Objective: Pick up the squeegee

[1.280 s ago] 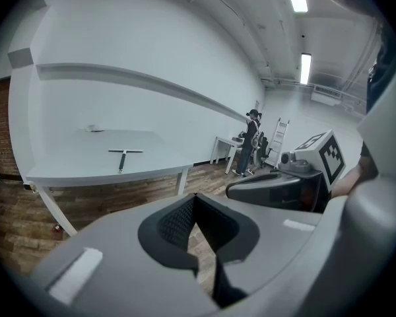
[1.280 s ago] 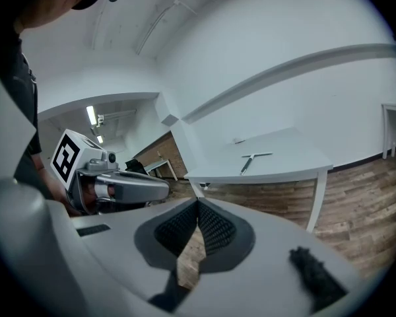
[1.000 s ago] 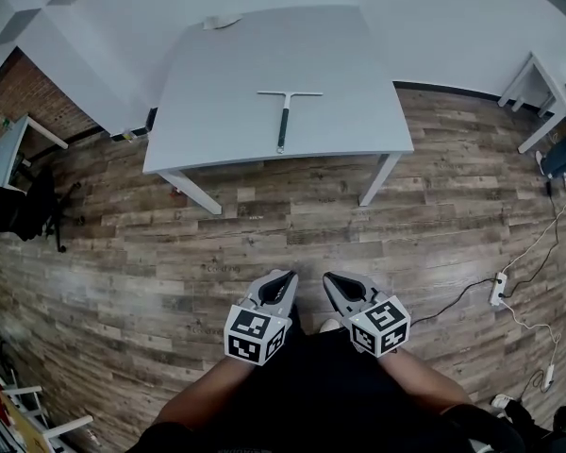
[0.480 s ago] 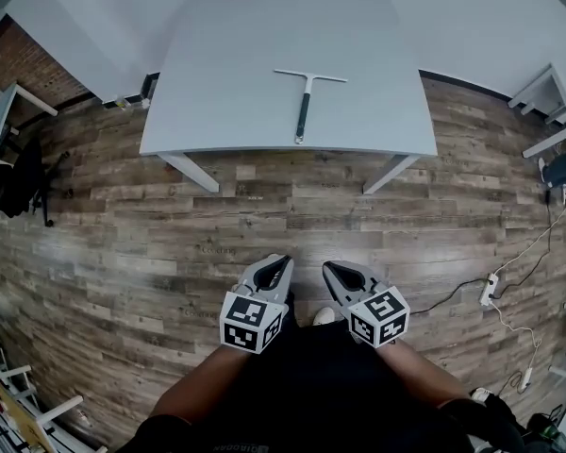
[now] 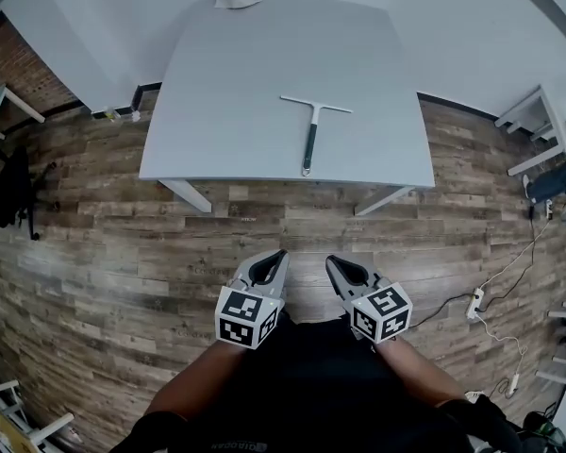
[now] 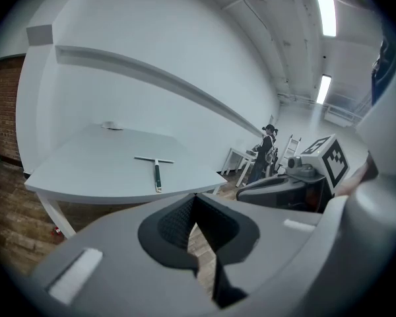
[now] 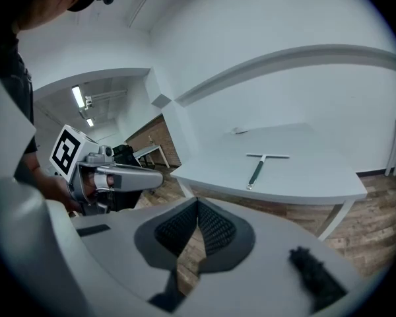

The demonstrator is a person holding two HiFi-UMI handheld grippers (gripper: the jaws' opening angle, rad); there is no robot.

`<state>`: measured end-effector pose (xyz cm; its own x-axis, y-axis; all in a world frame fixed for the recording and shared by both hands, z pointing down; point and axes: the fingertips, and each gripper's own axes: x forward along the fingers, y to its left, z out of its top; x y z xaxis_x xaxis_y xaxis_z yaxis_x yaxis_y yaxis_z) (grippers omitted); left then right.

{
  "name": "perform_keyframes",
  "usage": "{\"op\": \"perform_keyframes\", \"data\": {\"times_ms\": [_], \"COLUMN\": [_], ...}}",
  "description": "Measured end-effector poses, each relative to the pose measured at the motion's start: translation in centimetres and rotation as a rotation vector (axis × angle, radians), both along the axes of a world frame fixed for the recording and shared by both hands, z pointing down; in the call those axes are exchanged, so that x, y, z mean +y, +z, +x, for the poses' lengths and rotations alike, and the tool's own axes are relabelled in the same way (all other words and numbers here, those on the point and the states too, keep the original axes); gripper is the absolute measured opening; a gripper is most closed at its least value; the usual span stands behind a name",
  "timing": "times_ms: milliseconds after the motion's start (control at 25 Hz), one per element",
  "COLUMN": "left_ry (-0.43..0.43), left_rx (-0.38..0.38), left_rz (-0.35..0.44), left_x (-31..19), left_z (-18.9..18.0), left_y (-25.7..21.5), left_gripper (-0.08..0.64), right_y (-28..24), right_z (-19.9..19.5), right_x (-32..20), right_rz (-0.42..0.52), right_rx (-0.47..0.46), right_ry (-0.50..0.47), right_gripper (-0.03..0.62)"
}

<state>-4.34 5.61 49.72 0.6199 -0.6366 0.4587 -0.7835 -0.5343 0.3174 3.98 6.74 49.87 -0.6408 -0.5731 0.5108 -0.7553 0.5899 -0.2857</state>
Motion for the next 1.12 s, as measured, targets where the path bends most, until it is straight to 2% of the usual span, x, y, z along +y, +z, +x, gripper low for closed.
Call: {"op": "perform_keyframes", "data": {"times_ms": [280, 480, 880, 1120], "left_ry": [0.024, 0.047, 0.070, 0.040], "left_rx": [0.019, 0.019, 0.024, 0.016], "left_rz": [0.036, 0.055, 0.052, 0.051], "left_x": [-4.4, -6.6, -7.0, -7.4], "left_z": [-2.7, -4.4, -5.0, -5.2], "left_y": [-0.8, -0.8, -0.4, 0.0], "left_gripper": [0.007, 0.006, 0.006, 0.006], "right_y": [-1.4, -1.5, -1.8, -1.4], "right_z": [-2.0, -4.3, -5.1, -5.4], "right_x": [-4.4, -5.8, -6.3, -7.3], "right_rz": [0.041, 0.054, 0.067, 0.077], "right_rx": [0.032, 0.047, 0.060, 0.049], "right_ry": [0.038, 0.023, 0.034, 0.016], "right_gripper": [0.006, 0.006, 0.006, 0.006]}}
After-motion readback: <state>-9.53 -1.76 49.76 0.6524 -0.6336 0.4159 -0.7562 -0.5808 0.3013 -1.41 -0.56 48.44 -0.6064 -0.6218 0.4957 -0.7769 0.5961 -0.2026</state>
